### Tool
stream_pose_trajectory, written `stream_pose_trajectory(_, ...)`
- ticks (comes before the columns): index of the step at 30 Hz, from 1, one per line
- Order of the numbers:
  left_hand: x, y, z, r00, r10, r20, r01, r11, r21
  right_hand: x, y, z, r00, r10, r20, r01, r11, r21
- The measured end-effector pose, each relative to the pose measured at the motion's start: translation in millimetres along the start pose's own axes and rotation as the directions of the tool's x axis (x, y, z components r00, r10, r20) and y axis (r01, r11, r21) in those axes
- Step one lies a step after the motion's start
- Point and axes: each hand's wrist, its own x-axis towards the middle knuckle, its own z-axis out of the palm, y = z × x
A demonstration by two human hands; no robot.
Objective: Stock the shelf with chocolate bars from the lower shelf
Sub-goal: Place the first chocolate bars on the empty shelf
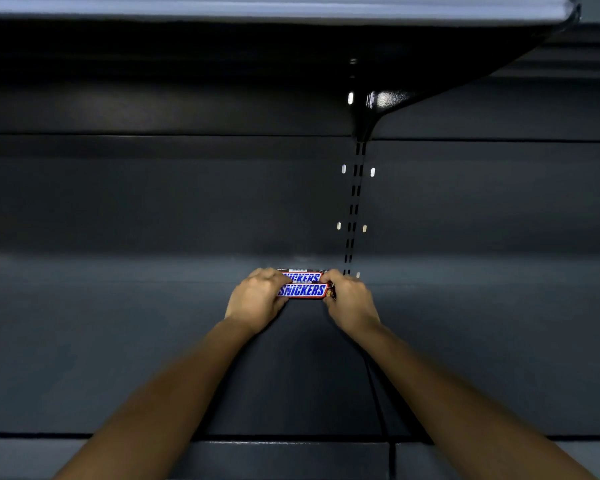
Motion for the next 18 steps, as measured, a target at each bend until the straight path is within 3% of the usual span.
stream_pose_trajectory(7,1,-13,2,0.993,-0.096,-0.066,0.090,0.992,-0.090,8,-1,9,1.000,0.014,-0.019,-0.014,1.000,-0.003)
stream_pose_trajectory(12,0,-22,-3,0.966,-0.255,-0.034,0.248,0.959,-0.141,13,-1,11,0.999,0.027,-0.042,-0.027,1.000,0.015)
stream_pose_trajectory(18,-1,-23,-4,0.962,-0.271,-0.030,0.262,0.948,-0.181,15,-1,12,0.999,0.006,-0.044,-0.005,1.000,0.027)
